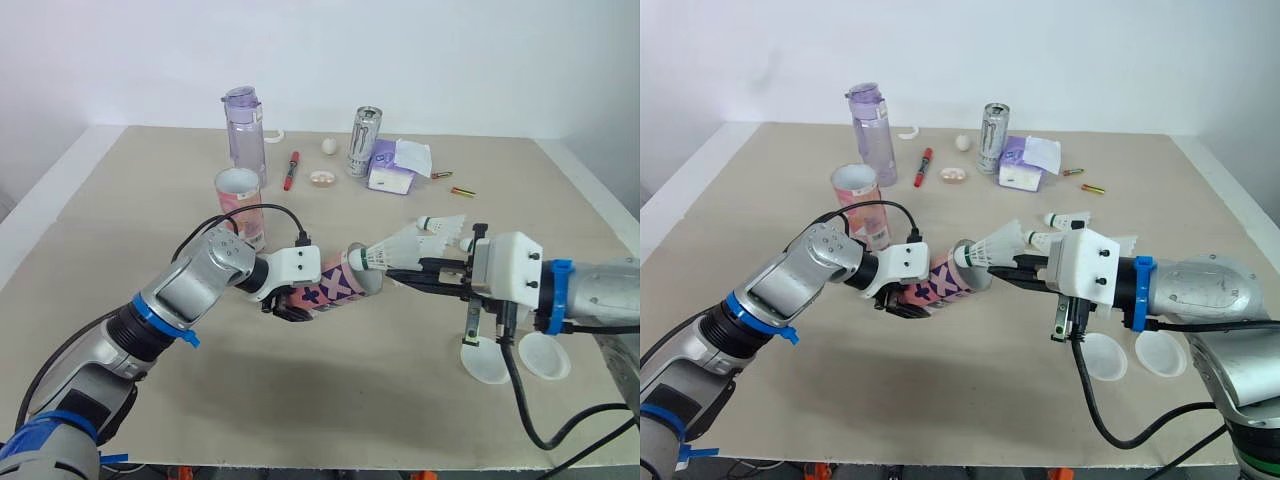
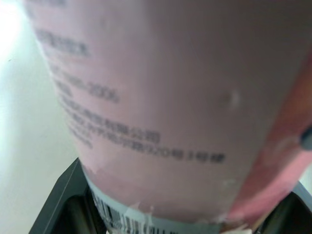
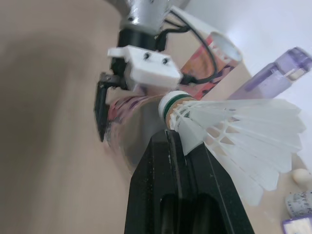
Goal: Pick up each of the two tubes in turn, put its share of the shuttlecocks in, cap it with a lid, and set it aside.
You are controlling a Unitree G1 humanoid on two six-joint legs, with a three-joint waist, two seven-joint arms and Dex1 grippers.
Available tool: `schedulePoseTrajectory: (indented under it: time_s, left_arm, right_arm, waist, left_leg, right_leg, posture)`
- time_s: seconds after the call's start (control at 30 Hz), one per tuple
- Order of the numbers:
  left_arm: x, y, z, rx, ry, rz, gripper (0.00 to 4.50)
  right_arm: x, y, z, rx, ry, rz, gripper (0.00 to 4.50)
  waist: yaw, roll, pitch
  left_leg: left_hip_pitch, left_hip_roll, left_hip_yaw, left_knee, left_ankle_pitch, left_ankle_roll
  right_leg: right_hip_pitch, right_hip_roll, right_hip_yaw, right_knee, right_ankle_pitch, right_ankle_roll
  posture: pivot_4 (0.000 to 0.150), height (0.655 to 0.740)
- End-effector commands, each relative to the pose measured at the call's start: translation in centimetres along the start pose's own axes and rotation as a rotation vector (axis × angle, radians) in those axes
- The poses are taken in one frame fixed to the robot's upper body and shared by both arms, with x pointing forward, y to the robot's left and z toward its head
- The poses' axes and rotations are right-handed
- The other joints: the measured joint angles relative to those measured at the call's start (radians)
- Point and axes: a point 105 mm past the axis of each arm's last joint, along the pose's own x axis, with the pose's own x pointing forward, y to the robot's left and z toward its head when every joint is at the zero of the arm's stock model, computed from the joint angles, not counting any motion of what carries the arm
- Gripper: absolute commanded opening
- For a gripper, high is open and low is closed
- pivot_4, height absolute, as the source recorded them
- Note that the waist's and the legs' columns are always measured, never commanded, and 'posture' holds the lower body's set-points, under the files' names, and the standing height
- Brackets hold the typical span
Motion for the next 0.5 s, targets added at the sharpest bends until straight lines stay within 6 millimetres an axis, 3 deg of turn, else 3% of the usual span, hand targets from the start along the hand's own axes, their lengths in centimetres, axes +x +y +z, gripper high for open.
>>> schedulePoseTrajectory:
  time_s: [0.03,0.13,0.17,0.2,0.27,0.37,0.4,0.43,0.5]
  left_arm:
    - [-0.3,0.3,-0.6,-0.024,0.025,0.036,2.92]
    - [-0.3,0.3,-0.6,-0.028,0.026,0.038,2.92]
    - [-0.3,0.3,-0.6,-0.029,0.025,0.039,2.92]
    - [-0.3,0.2,-0.6,-0.03,0.025,0.039,2.92]
    - [-0.3,0.2,-0.7,-0.033,0.025,0.04,2.92]
    - [-0.3,0.2,-0.7,-0.036,0.026,0.04,2.92]
    - [-0.3,0.2,-0.7,-0.036,0.027,0.04,2.92]
    - [-0.2,0.2,-0.7,-0.037,0.027,0.039,2.92]
    - [-0.2,0.1,-0.7,-0.037,0.026,0.037,2.92]
  right_arm:
    - [0.9,0.4,0.0,-0.059,-0.002,0.044,0.01]
    - [1.3,0.3,-0.3,-0.067,0.0,0.054,0.01]
    - [1.3,0.3,-0.4,-0.075,0.004,0.055,0.52]
    - [1.3,0.1,-0.5,-0.079,0.006,0.049,0.67]
    - [1.3,0.1,-0.7,-0.09,0.013,0.06,1.4]
    - [1.6,0.4,-0.3,-0.077,-0.006,0.076,2.72]
    - [1.8,0.2,0.0,-0.076,-0.024,0.068,2.92]
    - [1.8,0.0,0.2,-0.075,-0.037,0.056,3.5]
    - [1.6,-0.6,0.4,-0.051,-0.054,0.015,4.21]
  waist:
    - [0.0,0.0,0.0]
    - [-0.001,0.0,0.0]
    - [0.0,0.0,0.0]
    - [0.0,0.0,0.0]
    - [0.0,0.0,0.0]
    - [0.0,0.0,0.0]
    - [0.0,0.0,0.0]
    - [-0.001,0.0,0.0]
    - [0.0,0.0,0.0]
  left_leg:
    - [0.0,0.0,0.0,0.0,0.0,0.0]
    - [0.001,0.0,0.0,0.0,0.0,0.0]
    - [0.001,0.0,0.0,0.0,0.0,0.0]
    - [0.0,0.0,0.0,0.0,0.0,0.0]
    - [0.0,0.0,0.0,0.0,0.0,0.0]
    - [0.0,0.0,0.001,0.0,0.0,0.0]
    - [0.0,0.0,0.0,0.0,0.0,0.0]
    - [0.001,0.0,0.0,0.0,0.0,0.0]
    - [0.001,0.0,0.0,0.0,0.0,0.0]
  right_leg:
    - [0.0,0.0,0.0,0.0,0.0,0.0]
    - [0.0,0.001,0.0,0.0,0.001,-0.001]
    - [0.0,0.001,0.001,0.0,0.001,-0.001]
    - [0.0,0.001,0.001,0.0,0.001,0.0]
    - [0.0,0.001,0.001,0.0,0.0,0.0]
    - [0.0,0.001,0.001,0.0,0.0,0.0]
    - [0.0,0.001,0.001,0.0,0.0,0.0]
    - [0.0,0.001,0.001,0.0,0.0,0.0]
    - [0.0,0.001,0.001,0.0,0.001,-0.001]
  posture:
    - [0.15,0.74]
    - [0.15,0.74]
    - [0.15,0.74]
    - [0.15,0.74]
    - [0.15,0.74]
    - [0.15,0.74]
    - [0.15,0.74]
    - [0.15,0.74]
    - [0.15,0.74]
